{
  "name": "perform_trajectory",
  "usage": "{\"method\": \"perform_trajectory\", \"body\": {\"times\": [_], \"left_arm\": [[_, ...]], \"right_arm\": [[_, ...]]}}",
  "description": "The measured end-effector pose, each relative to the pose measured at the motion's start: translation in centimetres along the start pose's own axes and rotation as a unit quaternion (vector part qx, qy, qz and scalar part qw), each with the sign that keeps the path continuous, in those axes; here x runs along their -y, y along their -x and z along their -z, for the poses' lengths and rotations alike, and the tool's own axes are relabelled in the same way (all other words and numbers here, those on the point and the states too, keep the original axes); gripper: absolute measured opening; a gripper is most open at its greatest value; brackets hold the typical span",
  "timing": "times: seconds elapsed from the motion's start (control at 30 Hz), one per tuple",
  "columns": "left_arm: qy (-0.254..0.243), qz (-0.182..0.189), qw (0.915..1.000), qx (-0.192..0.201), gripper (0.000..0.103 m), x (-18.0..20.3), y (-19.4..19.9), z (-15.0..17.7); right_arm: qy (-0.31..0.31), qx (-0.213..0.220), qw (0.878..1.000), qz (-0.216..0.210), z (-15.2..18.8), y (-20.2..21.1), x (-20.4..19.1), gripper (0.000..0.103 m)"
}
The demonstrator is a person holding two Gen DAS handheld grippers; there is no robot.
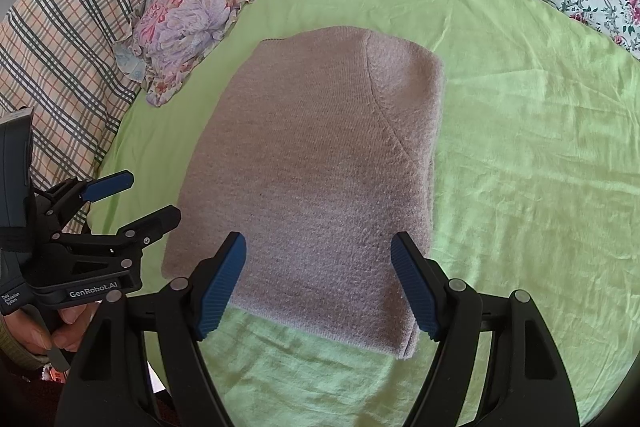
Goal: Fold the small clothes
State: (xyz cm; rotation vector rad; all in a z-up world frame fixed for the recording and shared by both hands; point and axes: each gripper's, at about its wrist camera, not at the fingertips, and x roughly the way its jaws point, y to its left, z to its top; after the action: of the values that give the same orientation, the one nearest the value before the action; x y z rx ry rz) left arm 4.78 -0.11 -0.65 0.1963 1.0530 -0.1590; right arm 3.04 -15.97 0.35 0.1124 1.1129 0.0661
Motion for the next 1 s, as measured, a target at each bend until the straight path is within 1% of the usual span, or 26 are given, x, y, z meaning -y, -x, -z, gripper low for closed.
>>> {"method": "perform_trajectory", "body": {"times": [1.0], "left_arm": [[0.001,0.0,1.0,0.0,0.085,0.41,-0.1,-0.54]], "right_arm": [[-0.004,0.003,1.0,0.0,-0.25,0.03,-0.19,0.075]]}}
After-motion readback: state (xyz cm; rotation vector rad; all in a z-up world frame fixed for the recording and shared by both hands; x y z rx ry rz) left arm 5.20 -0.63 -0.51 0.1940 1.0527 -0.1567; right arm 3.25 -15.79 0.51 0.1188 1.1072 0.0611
